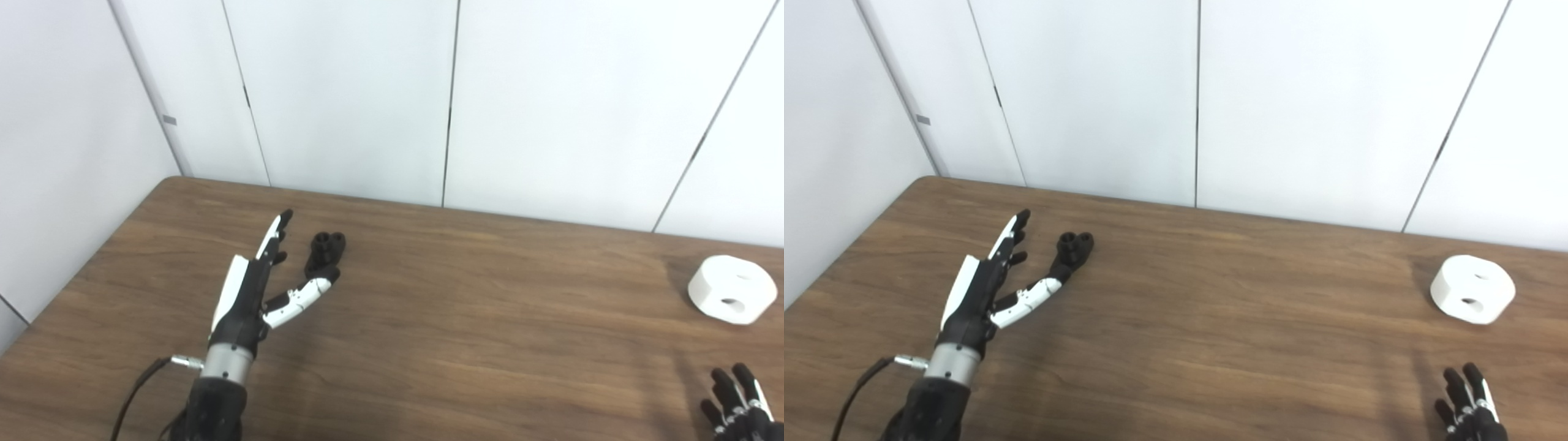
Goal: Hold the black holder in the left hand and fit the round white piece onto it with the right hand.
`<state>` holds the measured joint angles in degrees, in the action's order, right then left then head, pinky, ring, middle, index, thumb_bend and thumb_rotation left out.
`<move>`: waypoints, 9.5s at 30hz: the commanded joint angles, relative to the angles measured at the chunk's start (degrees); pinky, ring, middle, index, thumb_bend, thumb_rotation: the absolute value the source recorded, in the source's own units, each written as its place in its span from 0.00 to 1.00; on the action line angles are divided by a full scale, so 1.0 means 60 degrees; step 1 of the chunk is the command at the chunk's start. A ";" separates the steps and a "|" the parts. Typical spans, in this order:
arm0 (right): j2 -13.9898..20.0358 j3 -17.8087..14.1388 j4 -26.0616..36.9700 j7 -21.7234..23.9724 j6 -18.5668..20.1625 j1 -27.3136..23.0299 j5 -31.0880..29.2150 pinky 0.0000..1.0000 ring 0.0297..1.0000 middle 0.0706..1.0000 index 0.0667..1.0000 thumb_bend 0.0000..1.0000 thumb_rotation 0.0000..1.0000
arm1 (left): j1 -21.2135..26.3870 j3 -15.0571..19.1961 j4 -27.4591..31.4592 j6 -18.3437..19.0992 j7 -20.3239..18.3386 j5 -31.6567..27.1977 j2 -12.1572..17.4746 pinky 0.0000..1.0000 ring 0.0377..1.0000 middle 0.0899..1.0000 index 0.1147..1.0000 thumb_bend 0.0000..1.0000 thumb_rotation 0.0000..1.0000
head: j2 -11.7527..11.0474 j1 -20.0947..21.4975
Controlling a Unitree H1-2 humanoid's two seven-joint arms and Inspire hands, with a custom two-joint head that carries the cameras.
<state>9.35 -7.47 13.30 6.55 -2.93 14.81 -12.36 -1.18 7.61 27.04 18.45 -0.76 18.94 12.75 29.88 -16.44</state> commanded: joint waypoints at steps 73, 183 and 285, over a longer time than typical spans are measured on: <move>-0.0051 0.0372 0.0286 0.0094 0.0150 0.0222 -0.0011 1.00 1.00 1.00 1.00 0.59 1.00 | 0.3657 -0.2151 -0.6425 0.1147 0.0899 0.4603 0.1462 1.00 0.99 0.93 0.68 0.85 0.44 | 0.0146 0.0482; -0.0427 0.1006 0.0498 -0.0431 0.0364 0.0101 0.0784 1.00 0.92 0.92 1.00 0.65 0.98 | 0.1427 -0.4227 -0.3040 -0.1920 -0.1837 0.2440 0.2107 0.73 0.84 0.77 0.42 0.51 0.05 | 0.1000 0.3121; 0.4113 0.0498 0.0752 0.0728 0.4829 -0.5199 0.7473 0.84 0.91 0.90 0.84 0.82 0.25 | 0.0159 -0.5783 -0.4094 -0.4981 -0.1198 0.4184 0.1408 0.90 0.89 0.79 0.42 0.51 0.06 | 0.0351 0.6314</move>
<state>31.97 -4.12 17.88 11.03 26.17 -13.38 31.33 1.44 -25.80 6.60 -12.86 -4.59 41.84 19.97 31.91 21.44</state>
